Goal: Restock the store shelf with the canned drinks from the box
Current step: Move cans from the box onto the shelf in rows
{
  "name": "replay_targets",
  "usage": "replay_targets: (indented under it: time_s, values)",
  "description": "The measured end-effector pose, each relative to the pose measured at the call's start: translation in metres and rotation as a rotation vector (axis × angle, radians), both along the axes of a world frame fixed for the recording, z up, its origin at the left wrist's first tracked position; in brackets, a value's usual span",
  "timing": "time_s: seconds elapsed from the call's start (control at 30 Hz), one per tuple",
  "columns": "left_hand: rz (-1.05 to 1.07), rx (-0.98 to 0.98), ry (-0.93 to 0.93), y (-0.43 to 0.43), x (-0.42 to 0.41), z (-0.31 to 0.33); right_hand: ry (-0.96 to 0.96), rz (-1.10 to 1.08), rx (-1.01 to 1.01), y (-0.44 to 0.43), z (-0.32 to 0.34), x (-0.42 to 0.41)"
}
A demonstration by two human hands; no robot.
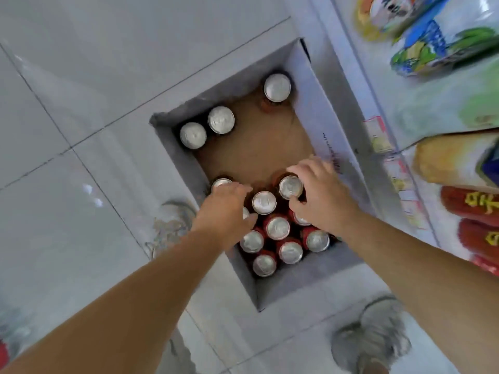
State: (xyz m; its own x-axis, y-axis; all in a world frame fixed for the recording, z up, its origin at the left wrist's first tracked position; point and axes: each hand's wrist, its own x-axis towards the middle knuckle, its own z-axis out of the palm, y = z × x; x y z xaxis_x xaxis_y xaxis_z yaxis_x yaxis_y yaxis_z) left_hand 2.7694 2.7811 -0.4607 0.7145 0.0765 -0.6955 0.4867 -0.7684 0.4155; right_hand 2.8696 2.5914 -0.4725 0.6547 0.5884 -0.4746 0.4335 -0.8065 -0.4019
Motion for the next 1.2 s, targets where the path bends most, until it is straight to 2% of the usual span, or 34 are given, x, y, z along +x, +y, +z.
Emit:
replay_targets:
  time_s: [0.1, 0.17, 0.37, 0.47, 0.53, 0.6, 0.7, 0.77, 1.0, 1.2]
  values:
    - [-0.218, 0.074, -0.103, -0.015, 0.003, -0.035, -0.013, 0.157, -0.131, -0.006, -0.039, 0.0]
    - [-0.322, 0.137, -0.097, -0.024, 0.004, -0.05, -0.016, 0.212, -0.186, -0.011, -0.053, 0.0]
    - [-0.476, 0.245, -0.127, -0.03, 0.009, -0.075, -0.127, 0.182, -0.23, -0.009, -0.075, -0.003]
    - [-0.39, 0.205, -0.175, -0.026, 0.013, -0.08, -0.138, 0.079, -0.188, -0.004, -0.079, -0.005]
    - [-0.304, 0.14, -0.162, -0.021, 0.015, -0.073, -0.074, -0.009, -0.138, -0.003, -0.07, -0.004]
    - [-0.125, 0.053, -0.171, -0.015, 0.017, -0.055, 0.025, -0.137, -0.012, -0.004, -0.048, -0.003]
    - [0.219, -0.031, -0.225, -0.003, 0.021, -0.002, 0.15, -0.413, 0.178, -0.005, 0.013, -0.001]
    - [0.3, -0.041, -0.284, 0.002, 0.025, 0.046, 0.201, -0.546, 0.249, -0.007, 0.064, -0.002]
    - [0.32, -0.139, -0.475, -0.001, 0.049, 0.255, 0.213, -0.767, 0.489, -0.027, 0.282, 0.002]
    - [0.171, -0.233, -0.646, -0.024, 0.075, 0.464, 0.105, -0.871, 0.617, -0.049, 0.496, 0.006]
